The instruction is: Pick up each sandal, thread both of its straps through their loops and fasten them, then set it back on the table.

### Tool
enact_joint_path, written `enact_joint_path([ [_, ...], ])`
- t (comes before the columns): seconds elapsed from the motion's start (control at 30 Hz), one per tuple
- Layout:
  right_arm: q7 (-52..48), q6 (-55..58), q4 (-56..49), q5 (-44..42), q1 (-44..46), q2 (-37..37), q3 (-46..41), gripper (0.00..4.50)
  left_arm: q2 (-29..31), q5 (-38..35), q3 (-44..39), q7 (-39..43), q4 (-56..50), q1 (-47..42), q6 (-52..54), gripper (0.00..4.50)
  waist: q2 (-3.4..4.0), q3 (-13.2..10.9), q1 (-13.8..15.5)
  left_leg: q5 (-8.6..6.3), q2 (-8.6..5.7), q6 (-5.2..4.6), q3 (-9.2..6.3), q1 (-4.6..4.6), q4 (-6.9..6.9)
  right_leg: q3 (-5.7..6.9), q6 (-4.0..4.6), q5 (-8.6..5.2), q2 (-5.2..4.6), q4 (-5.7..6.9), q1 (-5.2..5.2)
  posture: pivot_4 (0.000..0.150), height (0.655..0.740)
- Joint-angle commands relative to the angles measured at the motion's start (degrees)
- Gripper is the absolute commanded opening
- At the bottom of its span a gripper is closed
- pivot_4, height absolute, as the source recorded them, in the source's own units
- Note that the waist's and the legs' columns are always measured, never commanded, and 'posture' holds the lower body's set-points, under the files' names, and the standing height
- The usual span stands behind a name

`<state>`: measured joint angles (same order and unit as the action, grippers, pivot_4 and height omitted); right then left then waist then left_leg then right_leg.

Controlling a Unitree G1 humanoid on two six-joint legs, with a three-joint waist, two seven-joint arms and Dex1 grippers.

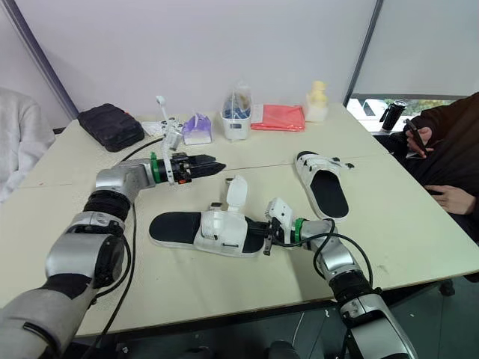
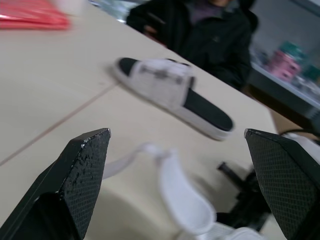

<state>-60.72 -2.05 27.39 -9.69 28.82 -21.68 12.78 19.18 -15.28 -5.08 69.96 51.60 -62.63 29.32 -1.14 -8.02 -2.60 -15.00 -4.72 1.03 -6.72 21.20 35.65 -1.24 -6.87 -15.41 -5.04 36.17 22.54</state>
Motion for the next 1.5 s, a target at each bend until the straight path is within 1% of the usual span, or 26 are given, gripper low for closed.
enact_joint_path([
  [0.03, 0.59, 2.09, 4.65, 4.52, -2.82, 0.22, 3.28, 0.0, -0.66, 0.14, 1.68, 0.08, -1.54, 1.95, 1.79, 4.46, 0.01, 0.0, -0.05, 0.0, 0.02, 0.0, 0.0, 0.0, 0.0, -0.01, 0.0, 0.0, 0.02, 0.01, 0.01, 0.15, 0.74],
  [0.17, 0.87, 2.33, 3.87, 4.49, -3.36, 0.27, 3.29, 0.0, -1.28, 1.51, 3.4, -0.44, 1.07, 2.77, 1.54, 4.46, 0.01, 0.0, 0.04, 0.0, 0.03, 0.0, 0.0, -0.02, 0.0, -0.03, 0.0, 0.0, 0.04, 0.01, 0.02, 0.15, 0.74],
  [0.33, 1.35, 2.51, 3.15, 4.39, -3.87, 0.13, 3.11, 0.0, -1.95, 1.12, 3.41, 0.14, 3.8, 1.54, 1.67, 4.46, 0.0, 0.0, 0.07, 0.0, 0.03, 0.0, 0.0, -0.02, 0.01, -0.03, 0.0, 0.0, 0.03, 0.0, 0.0, 0.15, 0.74],
  [0.47, 1.75, 2.66, 2.45, 4.41, -4.37, 0.14, 3.17, 0.0, -4.32, 1.9, 3.91, -0.22, 7.47, -0.21, 0.54, 4.46, 0.0, 0.0, 0.16, 0.0, 0.03, 0.0, 0.0, -0.02, 0.02, -0.02, 0.0, 0.0, 0.03, 0.0, -0.01, 0.15, 0.74],
  [0.57, 1.99, 2.64, 2.2, 4.48, -4.48, 0.25, 3.3, 0.0, -6.71, 1.37, 1.23, -5.15, 13.78, -3.66, 0.59, 4.46, -0.01, 0.0, 0.13, 0.0, 0.02, 0.0, 0.0, -0.02, 0.03, -0.01, 0.0, 0.0, 0.03, -0.01, -0.03, 0.15, 0.74],
  [0.63, 2.19, 2.64, 1.98, 4.5, -4.54, 0.4, 3.42, 0.0, -8.15, 0.21, -1.75, -10.48, 17.72, -6.1, -0.19, 4.46, -0.02, 0.0, 0.06, 0.0, 0.02, 0.0, 0.0, -0.02, 0.03, -0.01, 0.0, 0.0, 0.03, -0.01, -0.02, 0.15, 0.74],
  [0.8, 2.96, 2.51, 1.15, 4.83, -4.89, 0.97, 4.02, 0.0, -10.63, -3.02, -10.12, -22.25, 23.45, -10.62, -1.87, 4.46, -0.03, -0.01, 0.03, 0.0, 0.03, 0.0, 0.0, -0.01, 0.03, 0.0, -0.01, 0.0, 0.03, 0.0, 0.0, 0.15, 0.74],
  [0.97, 3.54, 2.3, 0.1, 5.52, -5.5, 1.25, 4.55, 0.0, -11.45, -0.71, -11.02, -25.18, 24.76, -11.65, -4.93, 4.46, -0.03, -0.01, -0.04, 0.0, 0.03, 0.01, 0.02, -0.02, 0.02, 0.0, -0.02, 0.0, 0.04, 0.0, 0.0, 0.15, 0.74],
  [1.0, 3.67, 2.32, -0.09, 5.6, -5.62, 1.29, 4.56, 0.0, -11.48, -0.51, -11.12, -25.5, 24.87, -11.66, -5.23, 4.23, -0.03, -0.01, -0.05, 0.0, 0.04, 0.01, 0.03, -0.03, 0.02, -0.01, -0.02, 0.0, 0.04, 0.0, 0.0, 0.15, 0.74],
  [1.07, 3.85, 2.41, -0.45, 5.67, -5.77, 1.22, 4.42, 0.0, -11.45, 0.02, -11.02, -25.61, 24.99, -11.63, -5.9, 3.63, -0.03, -0.01, -0.04, 0.0, 0.04, 0.02, 0.03, -0.03, 0.02, 0.0, -0.02, 0.0, 0.04, 0.01, 0.01, 0.15, 0.74],
  [1.1, 3.93, 2.44, -0.59, 5.67, -5.82, 1.16, 4.33, 0.0, -11.4, 0.11, -11.21, -25.83, 25.05, -11.65, -6.09, 3.18, -0.03, -0.01, -0.04, 0.01, 0.04, 0.02, 0.04, -0.03, 0.02, 0.0, -0.01, 0.0, 0.04, 0.01, 0.01, 0.15, 0.74],
  [1.3, 4.27, 2.46, -1.11, 5.84, -6.28, 1.18, 4.23, 0.0, -11.24, 0.19, -12.29, -25.14, 25.08, -11.75, -6.4, 0.06, -0.03, -0.01, -0.03, 0.0, 0.04, 0.02, 0.04, -0.03, 0.02, -0.01, -0.01, 0.0, 0.05, 0.01, 0.01, 0.15, 0.74],
  [1.5, 4.16, 2.33, -0.91, 5.91, -6.26, 1.19, 4.38, 0.0, -10.8, 1.07, -12.05, -22.45, 24.6, -12.23, -7.23, 0.02, -0.03, -0.01, -0.03, 0.01, 0.04, 0.02, 0.04, -0.03, 0.02, -0.01, -0.01, 0.0, 0.05, 0.02, 0.01, 0.15, 0.74],
])
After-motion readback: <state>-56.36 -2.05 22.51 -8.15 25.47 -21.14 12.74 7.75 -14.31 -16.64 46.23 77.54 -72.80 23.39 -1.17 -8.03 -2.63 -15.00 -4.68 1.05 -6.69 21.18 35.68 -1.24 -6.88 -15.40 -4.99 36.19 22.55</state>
